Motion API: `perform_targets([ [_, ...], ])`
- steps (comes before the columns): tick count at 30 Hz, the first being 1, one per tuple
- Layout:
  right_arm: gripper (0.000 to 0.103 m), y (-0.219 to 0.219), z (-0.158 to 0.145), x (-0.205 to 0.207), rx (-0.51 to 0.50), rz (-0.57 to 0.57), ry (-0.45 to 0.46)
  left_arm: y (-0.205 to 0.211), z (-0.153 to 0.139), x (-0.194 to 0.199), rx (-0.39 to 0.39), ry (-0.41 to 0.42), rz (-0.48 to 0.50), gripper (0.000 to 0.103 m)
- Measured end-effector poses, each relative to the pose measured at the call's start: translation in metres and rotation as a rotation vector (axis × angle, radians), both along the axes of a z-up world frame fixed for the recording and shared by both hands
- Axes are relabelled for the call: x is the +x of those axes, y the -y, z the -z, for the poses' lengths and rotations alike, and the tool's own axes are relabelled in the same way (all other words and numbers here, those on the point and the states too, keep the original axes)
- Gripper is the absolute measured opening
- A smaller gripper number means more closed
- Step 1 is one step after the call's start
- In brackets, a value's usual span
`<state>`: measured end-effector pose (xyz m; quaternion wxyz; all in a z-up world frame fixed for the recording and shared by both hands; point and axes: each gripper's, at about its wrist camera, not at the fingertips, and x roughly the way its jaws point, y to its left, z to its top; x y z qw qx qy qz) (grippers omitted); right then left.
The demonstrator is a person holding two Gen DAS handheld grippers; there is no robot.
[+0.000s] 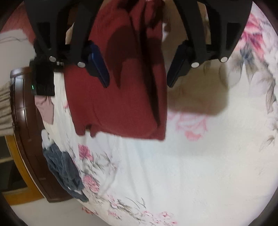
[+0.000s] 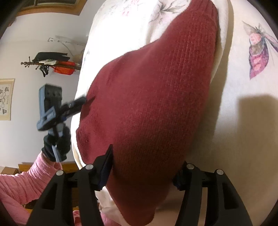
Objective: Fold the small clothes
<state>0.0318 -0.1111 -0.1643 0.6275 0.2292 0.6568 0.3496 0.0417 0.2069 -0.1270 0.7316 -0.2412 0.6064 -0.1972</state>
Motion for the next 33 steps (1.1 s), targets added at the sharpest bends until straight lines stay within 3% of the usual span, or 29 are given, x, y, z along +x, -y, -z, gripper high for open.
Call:
perform_targets([
  [1, 0.061, -0.004, 0.000, 0.001, 0.000, 0.003, -0.001, 0.001, 0.004, -0.006, 0.008, -0.022, 0.015, 0.077],
  [5, 0.064, 0.000, 0.005, 0.003, -0.009, 0.003, -0.004, 0.004, 0.026, -0.015, -0.044, -0.069, 0.024, 0.079],
  [11, 0.068, 0.001, 0.007, 0.003, -0.019, 0.001, -0.003, 0.019, 0.062, 0.012, -0.189, -0.123, 0.031, 0.087],
  [17, 0.072, 0.006, 0.013, 0.001, -0.003, 0.026, -0.005, 0.024, 0.073, 0.030, -0.244, -0.145, 0.025, 0.088],
  [18, 0.072, 0.005, 0.015, 0.002, 0.002, 0.032, -0.007, 0.027, 0.071, 0.028, -0.233, -0.132, 0.030, 0.086],
  [20, 0.072, 0.006, 0.019, 0.002, 0.009, 0.041, -0.009, 0.029, 0.069, 0.025, -0.268, -0.128, 0.017, 0.059],
  [21, 0.071, 0.006, 0.019, 0.002, 0.011, 0.045, -0.008, 0.029, 0.069, 0.024, -0.286, -0.129, 0.002, 0.055],
  [23, 0.060, 0.010, 0.016, 0.000, 0.017, 0.049, -0.002, 0.028, 0.066, 0.018, -0.302, -0.118, -0.020, 0.044],
  [26, 0.049, 0.022, 0.008, -0.003, 0.075, 0.058, -0.013, 0.028, 0.054, 0.009, -0.335, -0.102, -0.055, 0.037],
  [33, 0.047, 0.052, -0.032, -0.013, 0.172, 0.008, -0.003, 0.041, 0.007, -0.036, -0.439, -0.097, -0.095, 0.035],
])
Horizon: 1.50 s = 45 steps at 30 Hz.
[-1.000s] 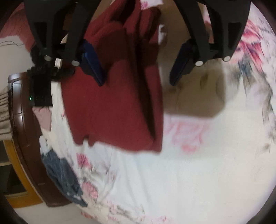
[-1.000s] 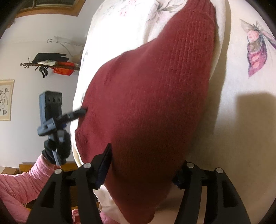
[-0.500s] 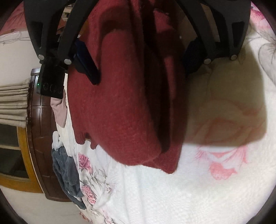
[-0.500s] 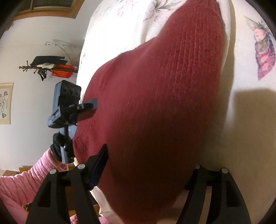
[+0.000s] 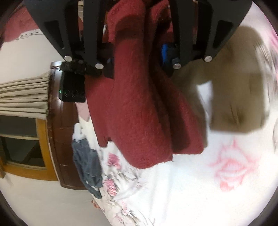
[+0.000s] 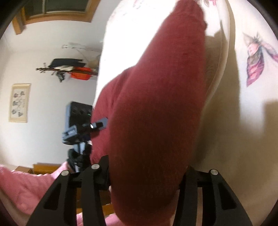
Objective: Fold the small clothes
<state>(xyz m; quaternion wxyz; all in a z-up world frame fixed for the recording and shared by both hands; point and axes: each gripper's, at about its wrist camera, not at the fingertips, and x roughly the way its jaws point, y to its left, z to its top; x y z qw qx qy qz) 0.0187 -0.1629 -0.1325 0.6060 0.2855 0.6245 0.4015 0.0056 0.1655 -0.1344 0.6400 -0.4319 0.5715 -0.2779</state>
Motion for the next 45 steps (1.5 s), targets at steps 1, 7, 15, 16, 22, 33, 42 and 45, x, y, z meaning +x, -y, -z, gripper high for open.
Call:
perform_targets([
  [1, 0.047, 0.006, -0.005, -0.002, -0.001, -0.014, 0.004, 0.005, -0.005, -0.007, 0.001, 0.001, -0.003, 0.035],
  [7, 0.049, 0.002, 0.013, -0.007, -0.184, -0.081, 0.045, 0.027, 0.012, -0.007, 0.168, 0.050, 0.013, 0.036],
  [15, 0.062, 0.011, 0.040, -0.020, -0.203, 0.010, 0.034, 0.026, 0.040, 0.005, 0.237, 0.025, -0.015, 0.050],
  [16, 0.064, 0.015, 0.036, -0.022, -0.206, 0.012, 0.035, 0.026, 0.036, 0.002, 0.251, 0.022, -0.016, 0.053],
  [22, 0.072, 0.047, 0.030, -0.049, -0.214, 0.037, 0.015, 0.020, -0.012, -0.037, 0.395, 0.079, -0.047, 0.057],
  [33, 0.057, 0.030, 0.018, -0.071, -0.331, 0.006, 0.119, 0.066, -0.021, -0.082, 0.638, 0.225, 0.062, 0.065],
  [42, 0.054, 0.040, 0.044, -0.081, -0.419, 0.076, 0.172, 0.039, 0.033, -0.084, 0.493, 0.179, -0.006, 0.075],
  [45, 0.061, 0.044, 0.033, -0.089, -0.444, 0.104, 0.234, 0.035, 0.020, -0.102, 0.510, 0.215, -0.019, 0.075],
])
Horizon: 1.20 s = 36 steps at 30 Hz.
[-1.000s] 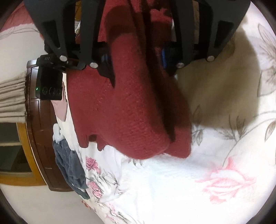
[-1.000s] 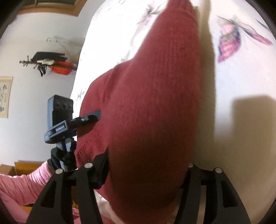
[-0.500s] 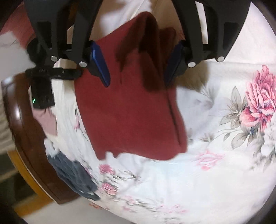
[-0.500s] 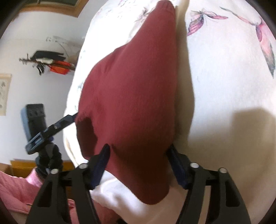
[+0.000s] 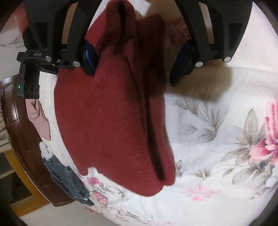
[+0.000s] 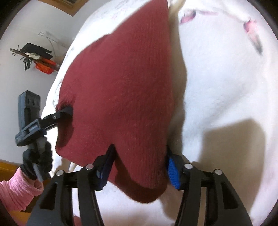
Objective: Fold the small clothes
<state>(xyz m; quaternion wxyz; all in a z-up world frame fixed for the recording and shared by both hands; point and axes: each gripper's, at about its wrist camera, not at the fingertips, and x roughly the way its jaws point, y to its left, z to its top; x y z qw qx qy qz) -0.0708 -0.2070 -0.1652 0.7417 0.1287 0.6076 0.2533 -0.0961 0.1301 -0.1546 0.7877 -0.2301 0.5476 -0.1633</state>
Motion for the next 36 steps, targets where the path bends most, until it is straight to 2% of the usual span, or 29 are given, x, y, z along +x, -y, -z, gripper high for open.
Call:
perform_targets([
  [3, 0.069, 0.006, -0.030, -0.021, -0.049, 0.029, 0.141, -0.002, -0.023, -0.029, 0.033, 0.069, -0.025, 0.073],
  [4, 0.080, 0.006, -0.038, -0.027, -0.053, 0.042, 0.172, -0.001, -0.030, -0.041, 0.055, 0.083, -0.034, 0.074],
  [5, 0.086, 0.007, -0.046, -0.033, -0.057, 0.057, 0.203, -0.001, -0.037, -0.050, 0.075, 0.097, -0.043, 0.075],
  [6, 0.087, 0.005, -0.055, -0.039, -0.068, 0.070, 0.242, 0.000, -0.043, -0.057, 0.090, 0.108, -0.051, 0.076],
  [8, 0.099, -0.003, -0.073, -0.054, -0.131, 0.100, 0.306, -0.001, -0.058, -0.079, 0.123, 0.144, -0.082, 0.087],
  [13, 0.099, -0.032, -0.095, -0.086, -0.208, 0.114, 0.346, 0.003, -0.088, -0.115, 0.202, 0.182, -0.135, 0.090],
  [17, 0.099, -0.042, -0.110, -0.094, -0.266, 0.107, 0.379, 0.008, -0.103, -0.134, 0.254, 0.180, -0.141, 0.092],
  [20, 0.099, -0.043, -0.118, -0.103, -0.275, 0.125, 0.409, 0.015, -0.109, -0.137, 0.267, 0.180, -0.154, 0.093],
  [25, 0.099, -0.040, -0.121, -0.117, -0.391, 0.191, 0.461, 0.031, -0.120, -0.136, 0.330, 0.220, -0.155, 0.093],
  [29, 0.099, -0.034, -0.117, -0.113, -0.377, 0.204, 0.449, 0.044, -0.123, -0.136, 0.365, 0.233, -0.146, 0.093],
  [36, 0.099, -0.021, -0.115, -0.111, -0.338, 0.225, 0.418, 0.055, -0.117, -0.144, 0.387, 0.207, -0.150, 0.093],
])
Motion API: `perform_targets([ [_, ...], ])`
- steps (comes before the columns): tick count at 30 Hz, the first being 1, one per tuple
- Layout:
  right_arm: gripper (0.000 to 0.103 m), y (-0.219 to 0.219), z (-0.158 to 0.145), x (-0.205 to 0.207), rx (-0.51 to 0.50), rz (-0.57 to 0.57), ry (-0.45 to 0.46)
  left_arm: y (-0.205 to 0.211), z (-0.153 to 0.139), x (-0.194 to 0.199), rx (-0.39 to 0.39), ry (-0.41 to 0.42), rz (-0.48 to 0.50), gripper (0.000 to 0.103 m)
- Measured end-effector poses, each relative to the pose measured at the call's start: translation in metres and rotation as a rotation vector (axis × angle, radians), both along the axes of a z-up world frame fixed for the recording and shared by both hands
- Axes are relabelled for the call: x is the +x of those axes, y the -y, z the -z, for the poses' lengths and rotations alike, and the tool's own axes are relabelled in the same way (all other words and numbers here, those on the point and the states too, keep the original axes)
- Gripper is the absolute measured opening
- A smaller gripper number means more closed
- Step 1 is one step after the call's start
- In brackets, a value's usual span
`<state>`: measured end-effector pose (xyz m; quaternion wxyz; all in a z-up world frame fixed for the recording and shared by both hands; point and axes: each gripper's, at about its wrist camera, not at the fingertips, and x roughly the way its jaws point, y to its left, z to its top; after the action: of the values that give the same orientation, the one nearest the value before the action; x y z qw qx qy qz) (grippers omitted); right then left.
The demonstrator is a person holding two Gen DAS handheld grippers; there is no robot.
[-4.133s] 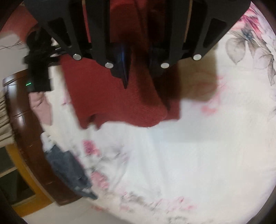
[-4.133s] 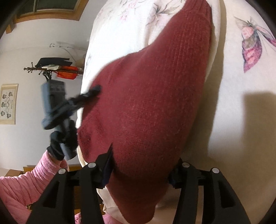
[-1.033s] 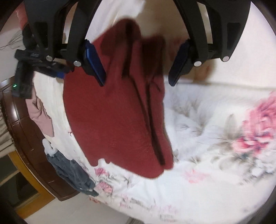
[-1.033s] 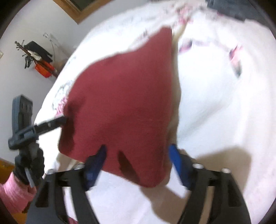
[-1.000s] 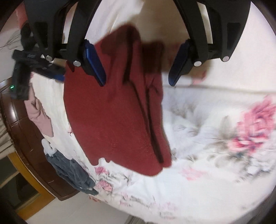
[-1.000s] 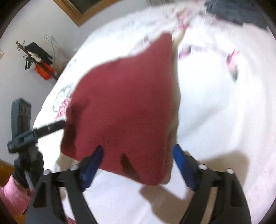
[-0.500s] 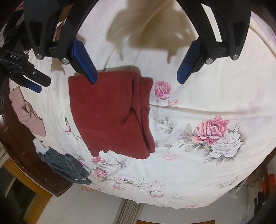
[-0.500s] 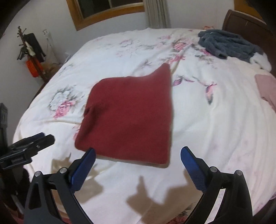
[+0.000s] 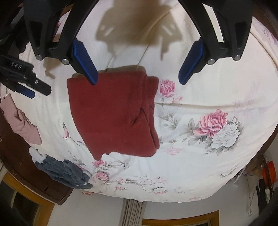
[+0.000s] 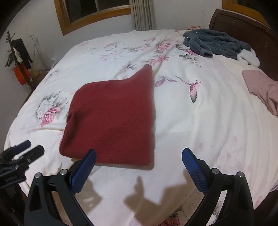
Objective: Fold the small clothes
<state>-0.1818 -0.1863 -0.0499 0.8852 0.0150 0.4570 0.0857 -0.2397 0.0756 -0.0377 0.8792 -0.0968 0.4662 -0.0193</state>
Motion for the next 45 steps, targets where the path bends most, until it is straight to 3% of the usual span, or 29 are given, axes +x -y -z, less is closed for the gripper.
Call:
perform_targets([
  [5, 0.099, -0.006, -0.002, -0.007, -0.066, 0.004, 0.013, 0.001, 0.005, -0.005, 0.011, -0.013, -0.009, 0.093],
  [12, 0.099, -0.018, -0.005, -0.010, -0.083, -0.018, 0.011, 0.001, 0.006, -0.007, 0.030, -0.007, -0.010, 0.093],
  [45, 0.099, -0.003, 0.009, -0.005, -0.072, 0.015, -0.022, 0.014, 0.010, -0.003, 0.057, -0.013, 0.008, 0.093],
])
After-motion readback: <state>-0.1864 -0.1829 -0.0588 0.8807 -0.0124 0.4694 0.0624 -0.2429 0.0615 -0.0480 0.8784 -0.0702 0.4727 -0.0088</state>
